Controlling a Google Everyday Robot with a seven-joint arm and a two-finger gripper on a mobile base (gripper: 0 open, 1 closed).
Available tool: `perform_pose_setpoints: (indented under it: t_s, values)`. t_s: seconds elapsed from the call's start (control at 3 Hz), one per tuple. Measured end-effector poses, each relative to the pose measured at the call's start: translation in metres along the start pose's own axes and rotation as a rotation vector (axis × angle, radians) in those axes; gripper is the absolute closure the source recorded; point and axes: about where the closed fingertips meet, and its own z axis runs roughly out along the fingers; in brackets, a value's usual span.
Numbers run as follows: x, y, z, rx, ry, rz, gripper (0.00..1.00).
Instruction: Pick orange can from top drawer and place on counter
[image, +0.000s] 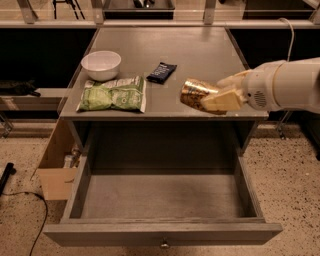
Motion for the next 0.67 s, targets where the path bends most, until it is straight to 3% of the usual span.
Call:
perform_pose_setpoints:
  t_s: [0.67]
  values:
    - [0.029,0.016,0.044,-0.103,0.051,0.025,1.0]
